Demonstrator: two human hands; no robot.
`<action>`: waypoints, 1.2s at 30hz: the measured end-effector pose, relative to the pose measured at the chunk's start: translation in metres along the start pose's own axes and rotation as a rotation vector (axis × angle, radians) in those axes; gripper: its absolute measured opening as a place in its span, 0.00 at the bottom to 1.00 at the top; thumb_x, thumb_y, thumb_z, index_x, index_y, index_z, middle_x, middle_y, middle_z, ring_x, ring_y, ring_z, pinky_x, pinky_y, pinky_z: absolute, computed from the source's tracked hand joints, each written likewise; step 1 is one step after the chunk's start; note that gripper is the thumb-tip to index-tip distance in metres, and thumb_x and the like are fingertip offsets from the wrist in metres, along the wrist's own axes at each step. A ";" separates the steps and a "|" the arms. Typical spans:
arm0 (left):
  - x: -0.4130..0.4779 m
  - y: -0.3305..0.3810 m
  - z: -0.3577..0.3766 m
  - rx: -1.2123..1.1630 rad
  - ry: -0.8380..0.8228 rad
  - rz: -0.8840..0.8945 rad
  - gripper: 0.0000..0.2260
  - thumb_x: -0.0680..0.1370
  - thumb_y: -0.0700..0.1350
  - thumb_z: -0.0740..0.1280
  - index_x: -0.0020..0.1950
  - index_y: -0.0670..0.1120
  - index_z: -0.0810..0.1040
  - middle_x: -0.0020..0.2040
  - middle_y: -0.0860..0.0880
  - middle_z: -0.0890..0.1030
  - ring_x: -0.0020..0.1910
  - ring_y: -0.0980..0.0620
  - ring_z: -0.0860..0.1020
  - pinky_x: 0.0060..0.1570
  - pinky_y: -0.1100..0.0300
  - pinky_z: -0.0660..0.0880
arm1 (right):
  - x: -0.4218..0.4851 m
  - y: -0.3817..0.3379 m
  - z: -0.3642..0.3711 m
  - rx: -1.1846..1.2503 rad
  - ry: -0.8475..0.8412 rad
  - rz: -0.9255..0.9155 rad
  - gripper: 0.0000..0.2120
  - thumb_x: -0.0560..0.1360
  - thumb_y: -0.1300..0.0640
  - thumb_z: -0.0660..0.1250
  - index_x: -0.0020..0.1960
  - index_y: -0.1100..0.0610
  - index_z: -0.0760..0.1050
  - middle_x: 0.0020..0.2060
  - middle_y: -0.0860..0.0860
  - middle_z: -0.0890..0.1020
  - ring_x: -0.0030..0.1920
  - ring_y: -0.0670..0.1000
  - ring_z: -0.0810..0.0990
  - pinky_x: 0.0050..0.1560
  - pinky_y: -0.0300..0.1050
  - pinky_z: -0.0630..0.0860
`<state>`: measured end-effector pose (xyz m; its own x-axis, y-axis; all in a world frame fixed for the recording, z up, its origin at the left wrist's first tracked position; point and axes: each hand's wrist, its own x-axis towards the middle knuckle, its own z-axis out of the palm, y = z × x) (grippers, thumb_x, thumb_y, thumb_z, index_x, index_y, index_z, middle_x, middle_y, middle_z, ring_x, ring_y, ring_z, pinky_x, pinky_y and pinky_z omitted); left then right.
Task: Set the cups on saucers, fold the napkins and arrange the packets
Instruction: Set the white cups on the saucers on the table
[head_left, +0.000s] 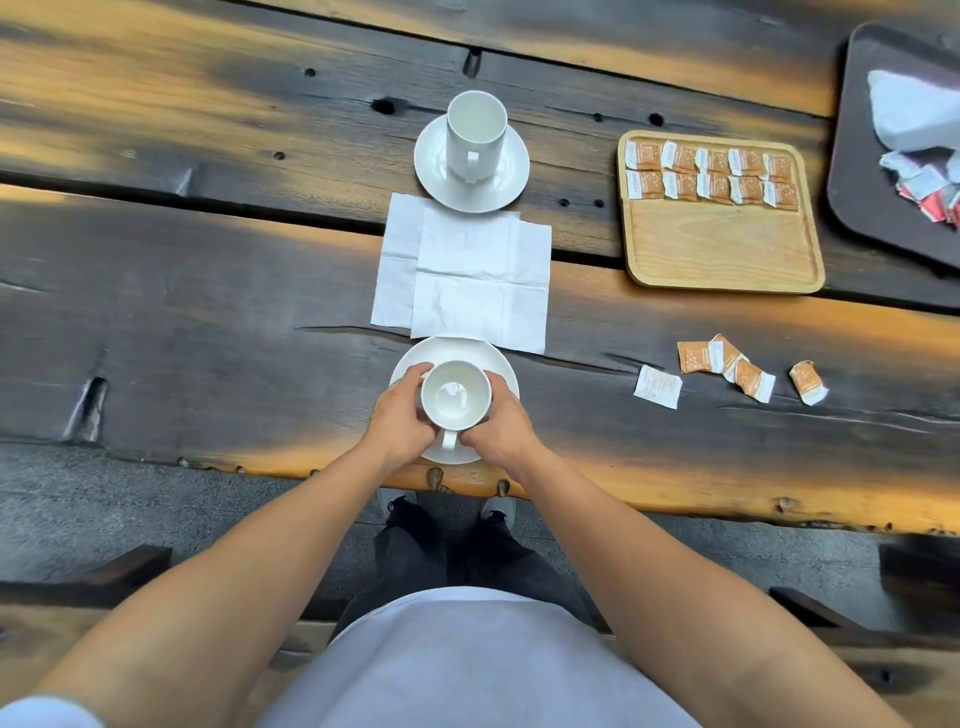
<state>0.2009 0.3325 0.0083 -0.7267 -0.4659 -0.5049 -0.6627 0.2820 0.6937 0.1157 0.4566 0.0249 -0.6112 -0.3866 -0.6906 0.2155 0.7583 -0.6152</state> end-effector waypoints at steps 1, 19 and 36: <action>0.001 0.000 -0.002 0.011 -0.007 -0.022 0.31 0.70 0.38 0.71 0.71 0.52 0.68 0.63 0.48 0.78 0.58 0.45 0.77 0.53 0.58 0.71 | 0.000 0.000 0.000 -0.011 -0.007 0.004 0.41 0.65 0.68 0.72 0.74 0.49 0.62 0.65 0.54 0.74 0.63 0.56 0.75 0.59 0.51 0.77; -0.011 0.077 -0.054 0.101 0.113 0.012 0.16 0.74 0.34 0.57 0.54 0.47 0.77 0.48 0.49 0.83 0.49 0.49 0.78 0.32 0.65 0.68 | -0.009 -0.033 -0.076 -0.141 0.069 -0.089 0.18 0.76 0.64 0.62 0.65 0.61 0.72 0.54 0.57 0.80 0.58 0.60 0.80 0.59 0.55 0.79; -0.012 0.116 -0.002 0.092 0.131 0.080 0.11 0.75 0.37 0.61 0.50 0.49 0.79 0.45 0.50 0.83 0.49 0.51 0.80 0.47 0.60 0.72 | 0.013 -0.026 -0.105 -0.158 0.041 -0.147 0.16 0.74 0.57 0.64 0.60 0.60 0.75 0.56 0.61 0.81 0.53 0.62 0.83 0.56 0.56 0.80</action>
<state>0.1331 0.3696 0.0959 -0.7521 -0.5427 -0.3739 -0.6215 0.3954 0.6763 0.0222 0.4866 0.0716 -0.6582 -0.4802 -0.5797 0.0017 0.7692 -0.6390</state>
